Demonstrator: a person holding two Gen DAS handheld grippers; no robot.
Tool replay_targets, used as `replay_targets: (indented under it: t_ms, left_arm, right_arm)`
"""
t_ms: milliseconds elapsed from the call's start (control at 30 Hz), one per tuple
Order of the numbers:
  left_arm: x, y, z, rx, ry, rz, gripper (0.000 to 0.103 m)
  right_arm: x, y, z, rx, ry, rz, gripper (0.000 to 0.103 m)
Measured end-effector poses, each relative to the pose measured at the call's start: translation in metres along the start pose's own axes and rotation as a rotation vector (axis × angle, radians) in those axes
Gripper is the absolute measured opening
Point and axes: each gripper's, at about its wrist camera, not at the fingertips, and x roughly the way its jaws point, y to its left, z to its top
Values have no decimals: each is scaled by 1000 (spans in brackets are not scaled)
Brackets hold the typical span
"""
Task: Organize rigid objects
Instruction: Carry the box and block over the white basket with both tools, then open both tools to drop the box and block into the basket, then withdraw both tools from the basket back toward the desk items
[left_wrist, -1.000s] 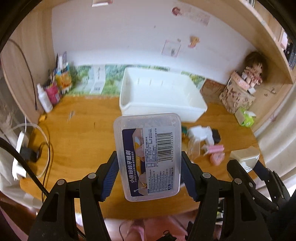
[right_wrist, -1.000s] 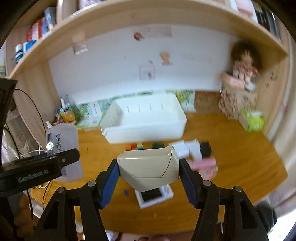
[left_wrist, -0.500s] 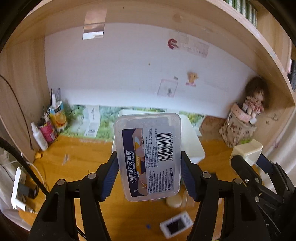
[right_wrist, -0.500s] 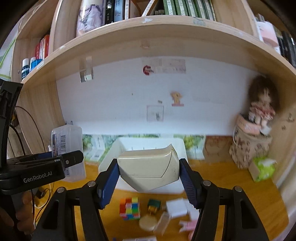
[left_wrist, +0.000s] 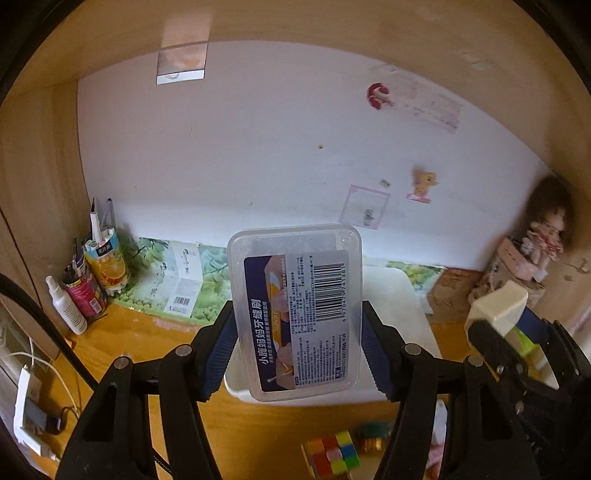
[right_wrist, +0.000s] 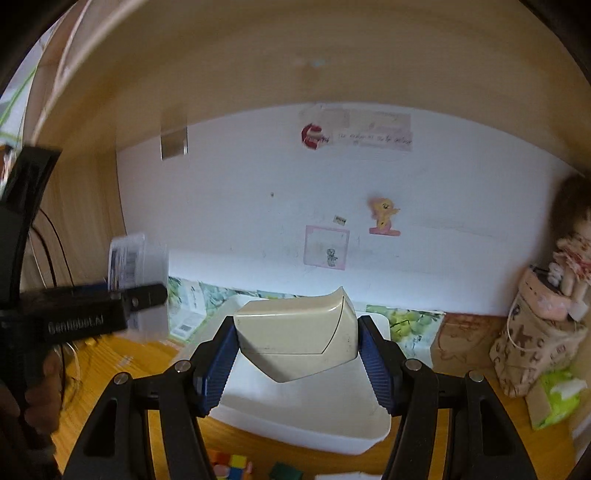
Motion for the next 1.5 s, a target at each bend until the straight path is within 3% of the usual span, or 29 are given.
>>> replay_targets:
  t_ms: [200,467,733,767,833,900,1167,1500]
  left_arm:
    - [44,-2,5,5,10,7,67]
    - [111,-8,-5,3,139,7,67]
    - [143,-14,-11,11,213,24,67]
    - [142,-14,-11,15,207,32,68]
    - [141,-15,-11,21,206,38,71]
    - [140,-15,-11,22,205,41,77]
    - [103,-11,2,8,125,45,80]
    - [20,-7,11,-12,-34,4,83]
  right_arm:
    - [44,-7,-14,-46,55,48,65]
    - [98,-19,-40,17,162,83,65]
    - [124,-31,-53,65,241,86,66]
    - [126,-33,-54,72,252,90,68]
    - [127,-34,-54,81,257,97,86]
    - [125,-34,-53,83,255,104,86]
    - [105,-30,-40,86,241,80,86]
    - [34,-18,-15,72,101,41,86]
